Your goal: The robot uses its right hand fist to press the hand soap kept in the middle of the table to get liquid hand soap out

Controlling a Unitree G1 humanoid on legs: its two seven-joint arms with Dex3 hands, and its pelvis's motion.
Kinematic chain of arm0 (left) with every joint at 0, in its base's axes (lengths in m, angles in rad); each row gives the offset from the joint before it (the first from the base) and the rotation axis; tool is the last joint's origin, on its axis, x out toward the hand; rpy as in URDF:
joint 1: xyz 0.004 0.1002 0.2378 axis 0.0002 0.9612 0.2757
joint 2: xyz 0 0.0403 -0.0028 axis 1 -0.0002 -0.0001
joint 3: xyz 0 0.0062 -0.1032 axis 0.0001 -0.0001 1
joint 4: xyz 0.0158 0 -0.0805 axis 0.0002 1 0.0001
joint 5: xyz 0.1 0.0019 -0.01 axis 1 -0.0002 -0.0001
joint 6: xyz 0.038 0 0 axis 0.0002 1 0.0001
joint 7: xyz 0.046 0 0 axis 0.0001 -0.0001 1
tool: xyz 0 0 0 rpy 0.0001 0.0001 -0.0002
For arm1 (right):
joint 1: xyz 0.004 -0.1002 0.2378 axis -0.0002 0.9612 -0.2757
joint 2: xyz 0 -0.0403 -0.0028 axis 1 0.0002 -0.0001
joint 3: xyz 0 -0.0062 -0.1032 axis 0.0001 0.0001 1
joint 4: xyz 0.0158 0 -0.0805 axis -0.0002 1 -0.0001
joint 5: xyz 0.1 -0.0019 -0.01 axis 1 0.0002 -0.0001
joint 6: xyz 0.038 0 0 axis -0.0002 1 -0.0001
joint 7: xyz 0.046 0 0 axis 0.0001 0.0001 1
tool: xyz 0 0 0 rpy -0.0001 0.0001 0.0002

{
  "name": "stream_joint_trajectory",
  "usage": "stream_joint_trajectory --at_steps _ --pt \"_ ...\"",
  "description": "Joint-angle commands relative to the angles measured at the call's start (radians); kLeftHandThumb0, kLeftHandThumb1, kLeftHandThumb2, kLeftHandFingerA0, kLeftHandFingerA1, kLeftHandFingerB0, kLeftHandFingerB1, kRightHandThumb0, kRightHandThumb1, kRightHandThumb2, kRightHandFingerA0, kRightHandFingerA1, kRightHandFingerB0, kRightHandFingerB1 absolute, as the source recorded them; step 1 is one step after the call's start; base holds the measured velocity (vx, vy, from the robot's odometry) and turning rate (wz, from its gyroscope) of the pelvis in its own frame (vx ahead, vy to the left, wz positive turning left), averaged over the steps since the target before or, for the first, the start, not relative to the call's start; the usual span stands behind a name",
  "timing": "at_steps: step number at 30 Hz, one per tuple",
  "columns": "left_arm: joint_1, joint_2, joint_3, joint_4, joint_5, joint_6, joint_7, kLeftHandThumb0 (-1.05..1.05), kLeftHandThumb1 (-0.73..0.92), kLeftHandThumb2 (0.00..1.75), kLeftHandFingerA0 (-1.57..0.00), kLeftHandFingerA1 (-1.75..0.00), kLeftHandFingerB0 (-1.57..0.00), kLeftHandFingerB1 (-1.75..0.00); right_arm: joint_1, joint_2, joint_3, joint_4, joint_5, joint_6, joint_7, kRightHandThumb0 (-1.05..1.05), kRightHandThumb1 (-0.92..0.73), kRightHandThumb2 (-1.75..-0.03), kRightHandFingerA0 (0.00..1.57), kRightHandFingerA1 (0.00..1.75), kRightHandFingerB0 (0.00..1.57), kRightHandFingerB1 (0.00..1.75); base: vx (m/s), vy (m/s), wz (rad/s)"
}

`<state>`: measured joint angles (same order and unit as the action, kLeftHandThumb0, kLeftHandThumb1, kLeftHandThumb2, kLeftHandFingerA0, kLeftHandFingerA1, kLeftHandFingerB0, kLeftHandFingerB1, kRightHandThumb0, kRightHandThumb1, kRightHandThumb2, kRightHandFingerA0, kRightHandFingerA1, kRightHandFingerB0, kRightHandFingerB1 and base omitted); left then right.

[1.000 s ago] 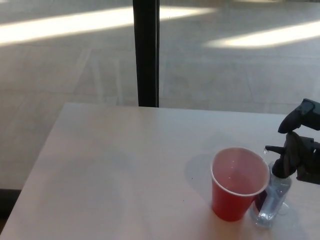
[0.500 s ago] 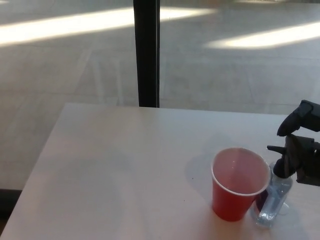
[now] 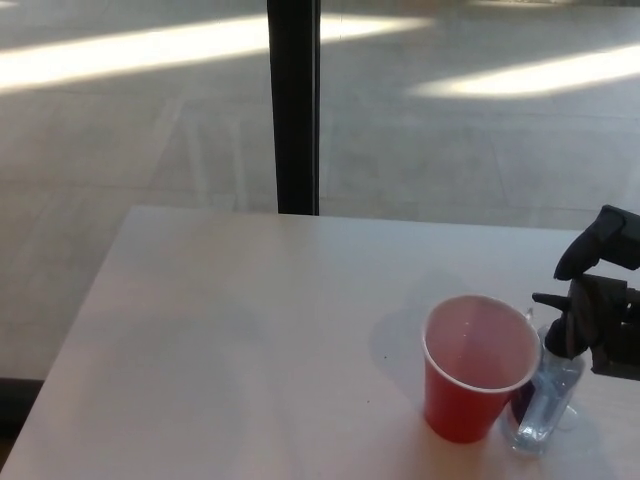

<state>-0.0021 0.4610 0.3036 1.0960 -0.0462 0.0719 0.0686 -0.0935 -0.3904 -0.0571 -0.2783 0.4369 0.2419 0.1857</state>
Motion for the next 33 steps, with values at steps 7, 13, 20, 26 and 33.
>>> stream_joint_trajectory --at_steps 7,13,20,26,33 --pt "-0.019 0.022 0.002 0.003 -0.006 0.025 0.002 -0.34 0.60 0.99 -0.68 -0.89 -0.54 -0.81 0.154 0.001 0.120 0.078 -0.060 0.188 -0.011 -0.15 -0.58 -1.25 1.04 1.75 0.75 1.75 0.00 0.000 0.00" --pt "-0.016 0.023 0.005 -0.014 -0.010 0.032 -0.002 -0.36 0.54 1.12 -0.69 -0.85 -0.54 -0.77 0.160 -0.005 0.119 0.098 -0.058 0.182 -0.011 -0.14 -0.57 -1.27 1.06 1.75 0.77 1.75 0.00 0.000 0.00" --pt "-0.026 0.026 0.000 -0.007 -0.003 0.042 0.008 -0.34 0.62 0.97 -0.71 -0.90 -0.54 -0.81 0.146 -0.027 0.089 0.127 -0.035 0.165 0.020 -0.15 -0.58 -1.26 1.04 1.75 0.74 1.75 0.00 0.000 0.00" --pt "-0.024 0.028 -0.004 -0.015 0.003 0.051 0.012 -0.34 0.61 0.97 -0.71 -0.90 -0.59 -0.83 0.097 -0.042 0.048 0.111 0.017 0.169 0.042 -0.16 -0.58 -1.25 0.95 1.75 0.67 1.71 0.00 0.000 0.00" --pt "-0.021 0.030 0.000 -0.012 -0.001 0.048 0.004 -0.36 0.60 0.99 -0.69 -0.90 -0.56 -0.82 -0.019 -0.056 -0.026 0.023 0.112 0.273 -0.014 -0.18 -0.61 -1.23 0.95 1.75 0.65 1.68 0.00 0.000 0.00"
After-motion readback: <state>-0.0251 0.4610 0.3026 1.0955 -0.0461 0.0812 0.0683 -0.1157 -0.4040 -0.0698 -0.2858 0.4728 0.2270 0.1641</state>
